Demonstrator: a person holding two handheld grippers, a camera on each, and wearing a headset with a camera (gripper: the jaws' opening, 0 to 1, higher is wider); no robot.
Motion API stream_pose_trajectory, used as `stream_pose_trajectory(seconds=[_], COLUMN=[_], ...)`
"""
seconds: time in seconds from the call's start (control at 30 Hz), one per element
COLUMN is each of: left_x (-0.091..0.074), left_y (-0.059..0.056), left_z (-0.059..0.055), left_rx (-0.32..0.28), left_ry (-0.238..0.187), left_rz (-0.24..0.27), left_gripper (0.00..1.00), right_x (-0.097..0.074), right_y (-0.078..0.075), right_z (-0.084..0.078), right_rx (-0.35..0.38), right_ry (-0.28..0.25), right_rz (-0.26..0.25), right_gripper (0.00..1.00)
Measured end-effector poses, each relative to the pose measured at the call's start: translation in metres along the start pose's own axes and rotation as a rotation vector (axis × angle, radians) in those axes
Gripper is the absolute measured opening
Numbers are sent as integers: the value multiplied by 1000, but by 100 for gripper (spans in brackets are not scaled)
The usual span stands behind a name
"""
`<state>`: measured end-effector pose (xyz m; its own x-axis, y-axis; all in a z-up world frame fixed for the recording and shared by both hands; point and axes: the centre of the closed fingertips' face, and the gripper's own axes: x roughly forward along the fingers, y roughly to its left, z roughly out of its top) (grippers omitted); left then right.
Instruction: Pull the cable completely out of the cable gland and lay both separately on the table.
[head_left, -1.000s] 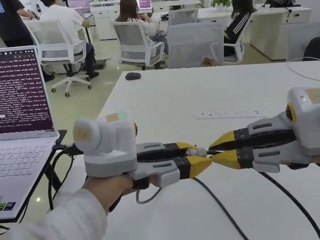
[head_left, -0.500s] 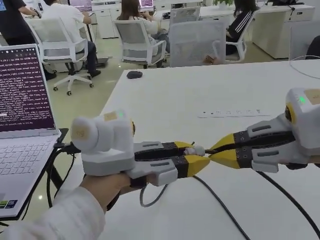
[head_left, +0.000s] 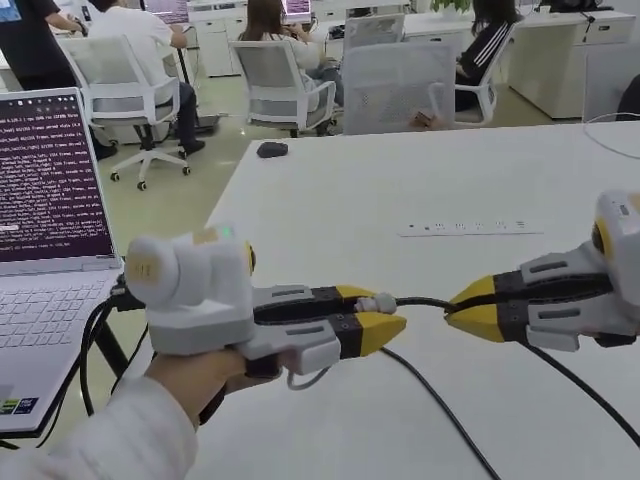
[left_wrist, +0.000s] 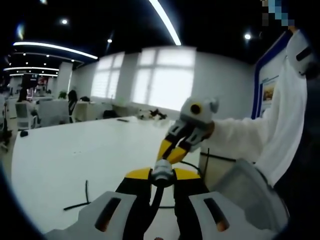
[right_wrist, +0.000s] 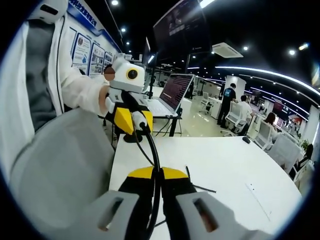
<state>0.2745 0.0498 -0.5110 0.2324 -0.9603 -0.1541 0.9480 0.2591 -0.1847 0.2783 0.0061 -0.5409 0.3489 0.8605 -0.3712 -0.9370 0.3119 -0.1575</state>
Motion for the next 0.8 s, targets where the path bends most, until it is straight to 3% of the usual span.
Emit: stream_pose_trajectory(seconds=[0.5,0.8], left_x=[-8,-9], left_y=[4,5], left_z=[1,0], left_rx=[-17,-25], left_ry=[-15,-16], left_rz=[13,23], left_gripper=[17,17], right_x=[-4,-4], right_y=[-7,-7], right_z=[-37,-43], right_rx=[75,94], right_ry=[69,81], right_rz=[-33,-46], right_gripper=[4,4])
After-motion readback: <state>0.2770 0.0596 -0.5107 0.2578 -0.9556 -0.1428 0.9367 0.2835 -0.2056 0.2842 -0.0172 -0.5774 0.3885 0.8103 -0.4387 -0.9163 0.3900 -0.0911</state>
